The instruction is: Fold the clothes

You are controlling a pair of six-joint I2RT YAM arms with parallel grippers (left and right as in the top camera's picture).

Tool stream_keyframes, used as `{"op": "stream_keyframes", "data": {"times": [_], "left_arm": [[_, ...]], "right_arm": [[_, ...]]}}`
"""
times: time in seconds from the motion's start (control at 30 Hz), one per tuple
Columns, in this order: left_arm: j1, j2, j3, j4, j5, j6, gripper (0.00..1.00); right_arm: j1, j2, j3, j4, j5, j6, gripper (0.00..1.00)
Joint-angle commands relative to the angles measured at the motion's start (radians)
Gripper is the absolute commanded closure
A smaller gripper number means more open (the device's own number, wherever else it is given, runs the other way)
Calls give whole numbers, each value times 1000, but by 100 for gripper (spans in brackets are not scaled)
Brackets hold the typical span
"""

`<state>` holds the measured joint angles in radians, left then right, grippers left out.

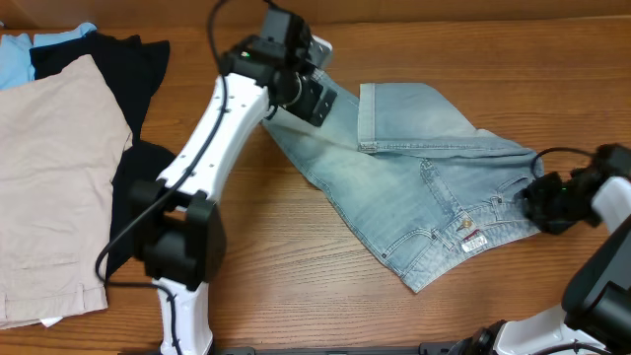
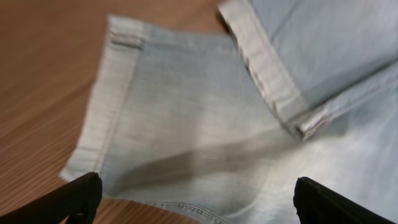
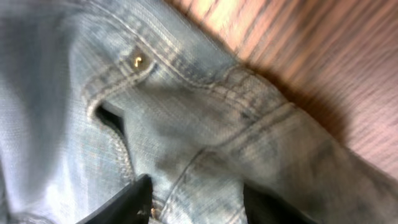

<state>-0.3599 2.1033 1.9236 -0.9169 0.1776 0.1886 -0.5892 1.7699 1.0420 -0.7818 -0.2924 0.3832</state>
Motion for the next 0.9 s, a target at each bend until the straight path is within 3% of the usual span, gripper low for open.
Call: {"op": "stream_keyframes", "data": {"times": [0.0,0.17,0.47,0.7,0.87], "left_arm": [[-38,76,0,-11,63,156,0],[-103,114,0,11,216,248,0],[-241,143,0,79,32,430,3],[-263,213,0,208,-33,443,10],[-262,232,0,219,-29,469,14]], "right_arm": [[-2,1,159,-101,-55,-151,41],[24,-1,352,-287,-69,-194,33],[27,-2,435,-355,-69,-209,31],[27,-2,435,-374,-68,-225,31],[27,-2,435,-384,-64,-235,31]]}}
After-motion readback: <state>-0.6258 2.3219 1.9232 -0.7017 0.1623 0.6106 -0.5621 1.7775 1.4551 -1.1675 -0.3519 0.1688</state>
